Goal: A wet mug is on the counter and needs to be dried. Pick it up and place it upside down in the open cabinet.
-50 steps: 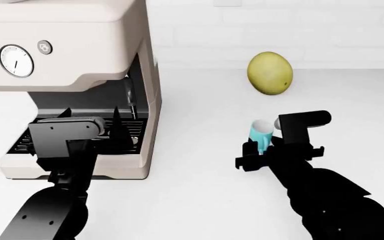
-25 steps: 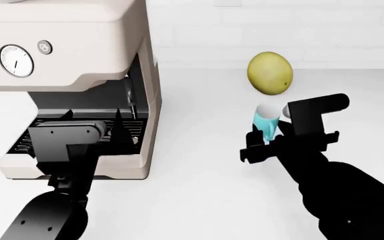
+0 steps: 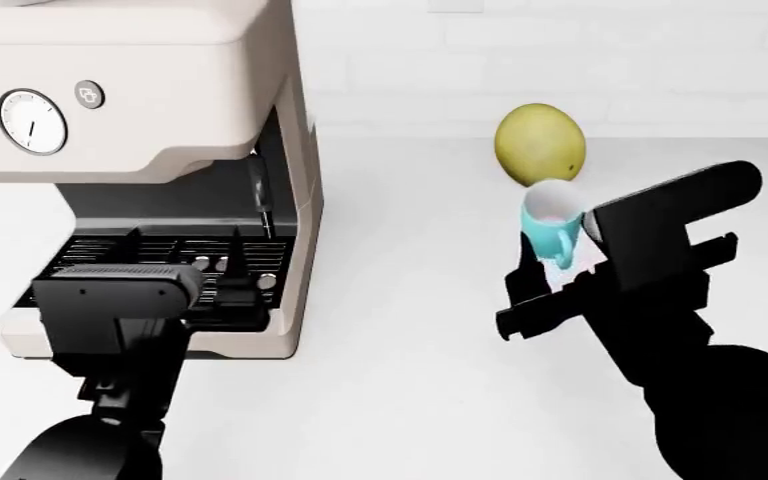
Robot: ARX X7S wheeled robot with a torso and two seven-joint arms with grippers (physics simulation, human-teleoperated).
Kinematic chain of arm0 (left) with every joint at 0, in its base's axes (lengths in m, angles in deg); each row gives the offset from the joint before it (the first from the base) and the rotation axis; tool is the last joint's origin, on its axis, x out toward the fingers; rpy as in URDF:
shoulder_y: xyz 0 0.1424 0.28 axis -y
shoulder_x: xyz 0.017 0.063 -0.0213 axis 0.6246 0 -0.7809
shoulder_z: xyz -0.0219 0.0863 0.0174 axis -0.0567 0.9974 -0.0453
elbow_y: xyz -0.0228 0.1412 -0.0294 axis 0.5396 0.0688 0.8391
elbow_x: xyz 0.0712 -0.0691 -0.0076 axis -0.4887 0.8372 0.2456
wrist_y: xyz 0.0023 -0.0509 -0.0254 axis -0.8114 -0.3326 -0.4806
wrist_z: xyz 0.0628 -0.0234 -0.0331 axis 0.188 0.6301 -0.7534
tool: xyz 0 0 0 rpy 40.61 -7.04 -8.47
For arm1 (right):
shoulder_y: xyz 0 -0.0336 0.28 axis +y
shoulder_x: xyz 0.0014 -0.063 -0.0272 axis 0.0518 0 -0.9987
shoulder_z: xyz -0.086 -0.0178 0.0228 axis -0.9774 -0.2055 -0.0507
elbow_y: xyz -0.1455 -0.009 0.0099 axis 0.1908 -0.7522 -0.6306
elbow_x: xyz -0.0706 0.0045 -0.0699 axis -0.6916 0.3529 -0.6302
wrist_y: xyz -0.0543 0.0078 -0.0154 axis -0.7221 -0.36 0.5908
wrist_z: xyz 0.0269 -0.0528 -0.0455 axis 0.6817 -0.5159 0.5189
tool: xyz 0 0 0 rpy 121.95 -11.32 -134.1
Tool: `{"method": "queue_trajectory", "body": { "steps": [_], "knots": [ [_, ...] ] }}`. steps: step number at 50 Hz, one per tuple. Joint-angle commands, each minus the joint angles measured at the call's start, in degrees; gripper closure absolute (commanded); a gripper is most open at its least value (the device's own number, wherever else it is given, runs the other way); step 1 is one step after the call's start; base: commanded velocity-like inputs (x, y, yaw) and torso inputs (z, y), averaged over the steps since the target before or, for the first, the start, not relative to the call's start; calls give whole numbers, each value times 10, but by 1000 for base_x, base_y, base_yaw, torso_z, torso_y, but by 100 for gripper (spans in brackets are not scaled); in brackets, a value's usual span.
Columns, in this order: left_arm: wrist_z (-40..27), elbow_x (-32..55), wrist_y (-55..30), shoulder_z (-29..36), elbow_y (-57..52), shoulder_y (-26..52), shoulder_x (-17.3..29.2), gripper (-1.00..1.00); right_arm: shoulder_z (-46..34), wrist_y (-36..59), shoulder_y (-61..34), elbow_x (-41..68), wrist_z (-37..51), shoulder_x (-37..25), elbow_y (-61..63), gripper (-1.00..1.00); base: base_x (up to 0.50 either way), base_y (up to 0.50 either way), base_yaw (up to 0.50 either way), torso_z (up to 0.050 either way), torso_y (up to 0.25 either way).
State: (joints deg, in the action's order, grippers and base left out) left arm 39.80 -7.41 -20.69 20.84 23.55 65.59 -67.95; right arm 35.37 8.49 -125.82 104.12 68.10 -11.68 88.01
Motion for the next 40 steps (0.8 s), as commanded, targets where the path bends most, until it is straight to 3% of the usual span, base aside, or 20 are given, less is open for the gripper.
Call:
{"method": "queue_trajectory", "body": {
  "steps": [1,11,17,20,22,27,35,40],
  "knots": [
    [-2,17,-15,-7,-48,-24,14,-100,-95,9,-34,4,24,-97,67,100,0,0,0,0,0],
    [5,31,-22,-9,-64,-26,24,-100,-337,-61,-133,-68,48,-257,85,100,0,0,0,0,0],
    [8,29,-15,-8,-56,-24,26,-100,-526,-80,-250,-140,28,-335,91,100,0,0,0,0,0],
    [10,31,-15,-7,-56,-22,27,-100,-671,-99,-331,-208,-2,-371,97,100,0,0,0,0,0],
    [10,34,-16,-7,-57,-20,27,-100,-785,-113,-390,-276,-25,-387,96,100,0,0,0,0,0],
    [12,41,-19,-7,-64,-20,30,-100,-981,-135,-488,-412,-76,-404,91,100,0,0,0,0,0],
    [17,68,-36,-17,-80,-16,36,-100,-1208,-203,-596,-653,-138,-430,54,100,0,0,0,0,0],
    [19,74,-38,-15,-83,-15,37,-100,-1293,-246,-638,-786,-192,-439,23,100,0,0,0,0,0]
  ]
}}
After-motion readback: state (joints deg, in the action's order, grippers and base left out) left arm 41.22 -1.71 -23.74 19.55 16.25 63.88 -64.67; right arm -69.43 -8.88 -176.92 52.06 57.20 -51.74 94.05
